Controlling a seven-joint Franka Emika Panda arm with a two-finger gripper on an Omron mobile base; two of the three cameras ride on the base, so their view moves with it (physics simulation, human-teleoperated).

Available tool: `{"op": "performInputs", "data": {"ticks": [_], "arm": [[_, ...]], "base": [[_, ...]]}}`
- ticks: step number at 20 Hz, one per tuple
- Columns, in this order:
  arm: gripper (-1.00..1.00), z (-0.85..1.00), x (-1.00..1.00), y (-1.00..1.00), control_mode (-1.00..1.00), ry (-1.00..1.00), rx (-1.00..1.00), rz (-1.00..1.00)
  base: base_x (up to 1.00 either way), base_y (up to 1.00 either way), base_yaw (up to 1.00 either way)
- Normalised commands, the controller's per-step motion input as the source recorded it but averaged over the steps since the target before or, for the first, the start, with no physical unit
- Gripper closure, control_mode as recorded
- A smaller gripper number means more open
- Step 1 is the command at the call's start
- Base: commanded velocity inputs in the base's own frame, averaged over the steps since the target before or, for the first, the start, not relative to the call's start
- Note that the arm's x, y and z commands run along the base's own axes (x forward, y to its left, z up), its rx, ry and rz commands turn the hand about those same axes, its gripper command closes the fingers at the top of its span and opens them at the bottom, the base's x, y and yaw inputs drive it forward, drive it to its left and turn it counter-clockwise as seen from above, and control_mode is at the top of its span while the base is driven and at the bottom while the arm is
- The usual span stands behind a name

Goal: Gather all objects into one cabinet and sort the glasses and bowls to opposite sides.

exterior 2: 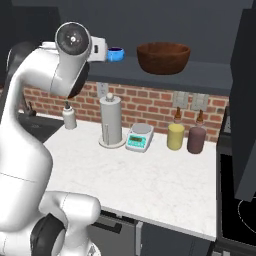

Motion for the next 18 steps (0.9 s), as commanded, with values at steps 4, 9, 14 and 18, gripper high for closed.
{"op": "performInputs", "data": {"ticks": [4,9,14,18], "arm": [[1.00,0.13,-0.17,-0.27,-1.00,0.19,-0.40,0.01],[1.00,0.00,-0.10,-0.03,-1.00,0.05,-0.18,0.05],[1.00,-0.08,0.00,0.02,-1.00,0.00,0.00,0.00],[1.00,-0.48,0.00,0.11,-1.00,0.00,-0.01,0.01]], "base": [[0.00,0.00,0.00],[0.00,0.00,0.00],[0.00,0.00,0.00],[0.00,0.00,0.00]]}}
